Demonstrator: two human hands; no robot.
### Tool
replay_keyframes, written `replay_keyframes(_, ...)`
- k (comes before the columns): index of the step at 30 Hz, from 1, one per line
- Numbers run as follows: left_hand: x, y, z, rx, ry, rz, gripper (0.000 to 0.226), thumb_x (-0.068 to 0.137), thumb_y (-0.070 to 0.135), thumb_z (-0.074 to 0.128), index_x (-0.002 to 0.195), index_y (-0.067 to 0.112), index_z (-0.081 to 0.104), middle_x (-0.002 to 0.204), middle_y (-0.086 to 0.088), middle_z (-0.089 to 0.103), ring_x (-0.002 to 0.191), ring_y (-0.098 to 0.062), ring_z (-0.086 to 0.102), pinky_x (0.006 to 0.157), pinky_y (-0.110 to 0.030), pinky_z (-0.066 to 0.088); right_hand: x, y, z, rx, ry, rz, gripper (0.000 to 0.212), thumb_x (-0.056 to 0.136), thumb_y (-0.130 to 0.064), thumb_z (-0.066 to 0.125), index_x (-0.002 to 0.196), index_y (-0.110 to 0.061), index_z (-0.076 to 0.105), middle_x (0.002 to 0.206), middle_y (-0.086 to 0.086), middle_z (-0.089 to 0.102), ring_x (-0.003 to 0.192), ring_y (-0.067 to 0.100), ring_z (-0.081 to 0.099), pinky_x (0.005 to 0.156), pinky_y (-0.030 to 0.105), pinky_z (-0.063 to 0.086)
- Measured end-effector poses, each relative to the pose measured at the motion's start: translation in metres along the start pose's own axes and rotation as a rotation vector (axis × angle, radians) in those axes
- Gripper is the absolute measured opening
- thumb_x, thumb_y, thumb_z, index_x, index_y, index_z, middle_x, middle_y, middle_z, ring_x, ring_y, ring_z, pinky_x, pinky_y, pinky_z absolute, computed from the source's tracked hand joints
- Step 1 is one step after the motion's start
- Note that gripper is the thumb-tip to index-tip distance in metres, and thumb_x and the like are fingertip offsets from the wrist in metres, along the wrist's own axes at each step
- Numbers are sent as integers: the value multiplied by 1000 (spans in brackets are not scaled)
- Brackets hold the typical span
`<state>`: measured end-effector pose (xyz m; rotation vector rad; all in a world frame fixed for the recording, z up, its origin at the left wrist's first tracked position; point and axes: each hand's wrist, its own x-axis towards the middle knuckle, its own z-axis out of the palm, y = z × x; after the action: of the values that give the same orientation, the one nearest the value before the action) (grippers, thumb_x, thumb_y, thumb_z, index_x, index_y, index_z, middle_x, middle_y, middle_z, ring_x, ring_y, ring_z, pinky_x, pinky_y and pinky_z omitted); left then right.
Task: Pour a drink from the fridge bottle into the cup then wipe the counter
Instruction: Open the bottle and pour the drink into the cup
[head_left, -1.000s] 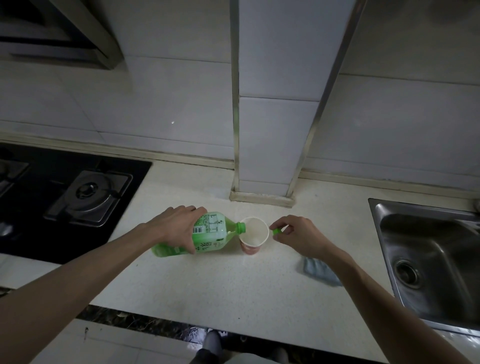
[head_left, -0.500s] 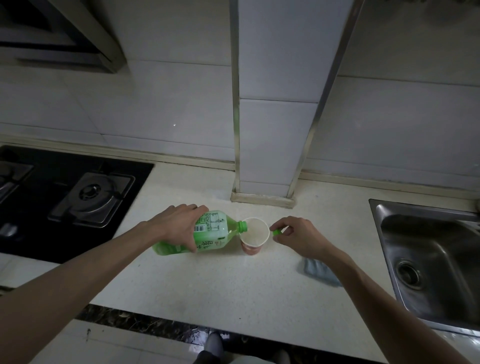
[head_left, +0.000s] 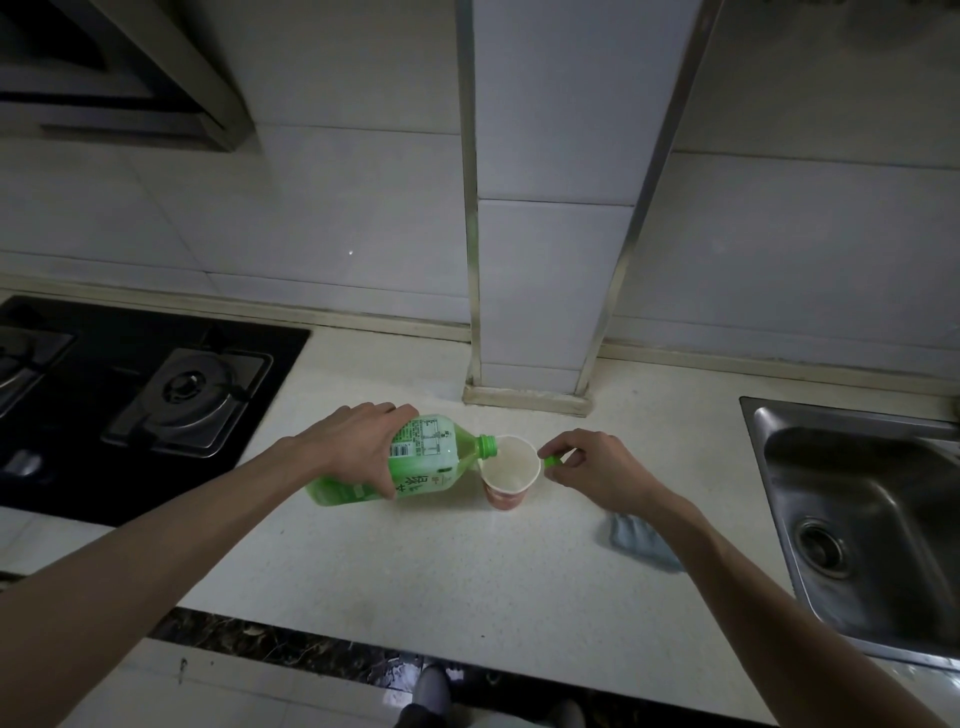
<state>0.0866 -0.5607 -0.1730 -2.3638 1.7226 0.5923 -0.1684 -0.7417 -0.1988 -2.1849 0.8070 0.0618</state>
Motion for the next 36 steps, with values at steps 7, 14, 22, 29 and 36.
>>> replay_keyframes(7,0,-2,-8,4,1,-2,90,60,50,82,136,29,37,112,8,54,96,-12,54,80,-31,54,1,-2,-1,1,8,12,26,92,-21,65,117,-18,65,103,-6,63,77,1,58,61,8,38)
replay_keyframes(14,1,-3,-14,-9,18,-8,89,60,49,82,135,29,38,111,8,54,96,-12,54,80,-32,53,3,-4,-3,-2,13,-2,24,91,-22,65,115,-19,67,108,-5,66,77,1,60,62,9,40)
replay_keyframes(22,-1,-1,-11,-211,89,4,93,56,50,85,134,30,37,114,9,55,97,-12,56,79,-30,54,6,-8,-8,153,168,34,23,87,-22,71,109,-23,68,85,-12,64,77,-1,62,62,10,43)
replay_keyframes(29,-4,8,-4,-433,192,45,95,55,48,89,134,33,37,117,15,55,102,-8,58,85,-29,54,14,-28,-14,433,236,-86,29,82,-17,76,109,-22,68,91,-8,71,80,4,68,76,18,53)
replay_keyframes(36,-6,12,-4,-518,246,82,97,54,47,90,134,35,38,116,20,55,102,-2,57,84,-22,52,15,-54,-21,533,250,-218,30,84,-16,75,113,-14,69,84,-5,71,74,9,68,71,17,51)
